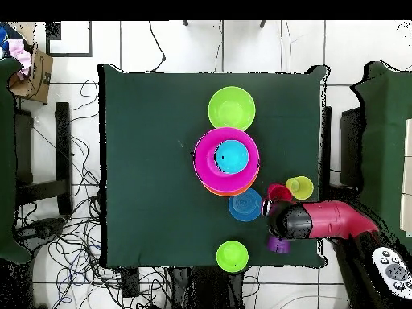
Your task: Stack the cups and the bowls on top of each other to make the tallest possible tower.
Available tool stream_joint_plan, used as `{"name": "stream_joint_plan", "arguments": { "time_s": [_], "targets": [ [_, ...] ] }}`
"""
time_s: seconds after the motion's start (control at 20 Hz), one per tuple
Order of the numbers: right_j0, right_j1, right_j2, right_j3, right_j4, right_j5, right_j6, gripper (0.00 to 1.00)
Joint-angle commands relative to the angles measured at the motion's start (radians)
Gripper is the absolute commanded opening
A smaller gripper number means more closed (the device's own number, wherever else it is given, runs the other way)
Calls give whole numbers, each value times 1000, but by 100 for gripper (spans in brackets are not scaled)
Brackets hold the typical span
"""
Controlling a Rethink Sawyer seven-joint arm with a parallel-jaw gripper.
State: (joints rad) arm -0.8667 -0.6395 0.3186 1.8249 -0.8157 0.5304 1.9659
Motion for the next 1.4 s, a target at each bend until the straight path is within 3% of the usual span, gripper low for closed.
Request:
{"name": "stream_joint_plan", "arguments": {
  "time_s": [0.05,0.3,0.7,1.0,1.4],
  "targets": [
    [59,95,-65,-19,-78,-113,76,100],
    [73,134,-90,-43,-72,-159,82,100],
    [84,121,-86,-52,-6,-171,61,100],
    [47,9,-32,8,79,-122,22,100],
    [11,-100,9,38,98,-156,-25,100]
  ]
}}
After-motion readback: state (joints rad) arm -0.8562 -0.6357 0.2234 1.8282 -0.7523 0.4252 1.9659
